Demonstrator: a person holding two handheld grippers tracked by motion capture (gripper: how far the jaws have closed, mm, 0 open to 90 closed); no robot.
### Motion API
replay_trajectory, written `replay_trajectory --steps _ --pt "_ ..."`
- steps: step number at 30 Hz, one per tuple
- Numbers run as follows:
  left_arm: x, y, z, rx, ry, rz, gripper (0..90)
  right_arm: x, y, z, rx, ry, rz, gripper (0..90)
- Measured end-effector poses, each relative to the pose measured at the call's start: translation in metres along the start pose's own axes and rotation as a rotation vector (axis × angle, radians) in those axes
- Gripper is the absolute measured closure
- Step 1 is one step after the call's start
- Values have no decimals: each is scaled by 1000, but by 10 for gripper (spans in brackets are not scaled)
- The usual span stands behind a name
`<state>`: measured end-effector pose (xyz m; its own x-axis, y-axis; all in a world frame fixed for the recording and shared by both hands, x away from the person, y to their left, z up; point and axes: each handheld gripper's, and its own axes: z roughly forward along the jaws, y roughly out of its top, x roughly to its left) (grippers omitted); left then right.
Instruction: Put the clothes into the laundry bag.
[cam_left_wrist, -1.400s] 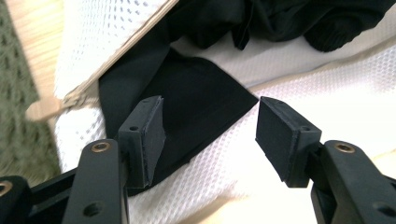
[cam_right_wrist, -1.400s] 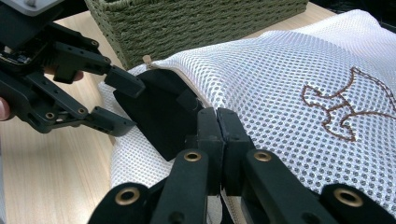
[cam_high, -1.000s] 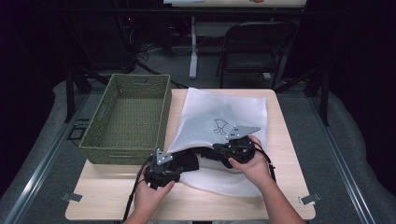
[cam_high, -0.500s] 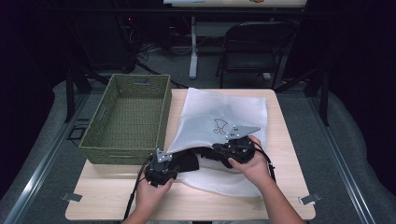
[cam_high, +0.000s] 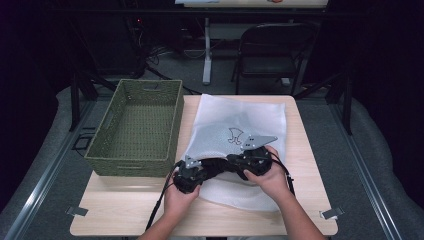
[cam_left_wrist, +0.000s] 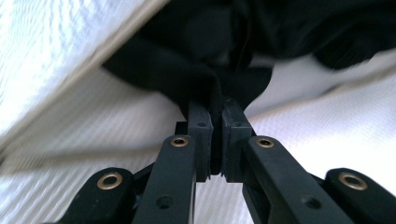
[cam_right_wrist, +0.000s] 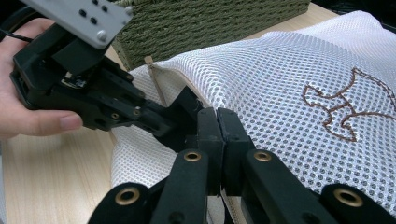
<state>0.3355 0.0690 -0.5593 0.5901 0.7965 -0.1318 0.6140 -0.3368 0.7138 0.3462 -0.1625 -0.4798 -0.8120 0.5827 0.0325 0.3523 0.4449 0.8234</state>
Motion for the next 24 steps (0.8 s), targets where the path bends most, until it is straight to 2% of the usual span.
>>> replay_trajectory --steps 5,12,16,21,24 --pt "-6 14 6 -17 -17 3 848 0 0 0 0 1 0 893" --pt "-12 25 22 -26 -37 -22 841 0 0 0 1 3 -1 893" --pt "-12 28 32 -34 -24 -13 831 0 0 0 3 5 0 893" --pt "-8 28 41 -40 -17 -50 821 0 -1 0 5 8 2 893" --pt "-7 28 42 -44 -12 -43 768 -1 -2 1 6 9 7 893"
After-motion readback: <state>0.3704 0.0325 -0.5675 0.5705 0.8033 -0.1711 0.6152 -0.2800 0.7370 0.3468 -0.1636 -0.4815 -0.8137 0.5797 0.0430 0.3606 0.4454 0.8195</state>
